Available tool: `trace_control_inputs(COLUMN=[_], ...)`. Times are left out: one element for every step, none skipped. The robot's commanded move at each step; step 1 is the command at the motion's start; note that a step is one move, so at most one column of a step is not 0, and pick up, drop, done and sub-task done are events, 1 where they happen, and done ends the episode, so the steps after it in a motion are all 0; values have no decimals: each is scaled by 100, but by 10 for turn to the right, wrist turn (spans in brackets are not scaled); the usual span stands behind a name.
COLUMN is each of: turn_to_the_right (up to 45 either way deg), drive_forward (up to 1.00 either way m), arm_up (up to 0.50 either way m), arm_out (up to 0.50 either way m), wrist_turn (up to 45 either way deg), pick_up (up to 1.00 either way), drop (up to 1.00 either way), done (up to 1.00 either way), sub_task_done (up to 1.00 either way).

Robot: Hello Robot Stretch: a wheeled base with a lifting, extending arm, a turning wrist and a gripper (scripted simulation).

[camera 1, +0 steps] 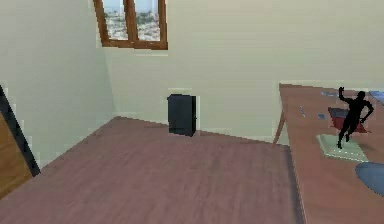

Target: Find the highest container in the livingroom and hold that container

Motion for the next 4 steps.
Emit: trace_control_inputs(turn_to_the_right=[-120,450,450,30], drive_forward=[0,0,0,0], arm_up=[0,0,0,0], arm_out=[0,0,0,0], wrist_turn=[0,0,0,0], pick_up=[0,0,0,0], drop=[0,0,0,0], done=[0,0,0,0], sub_task_done=[0,0,0,0])
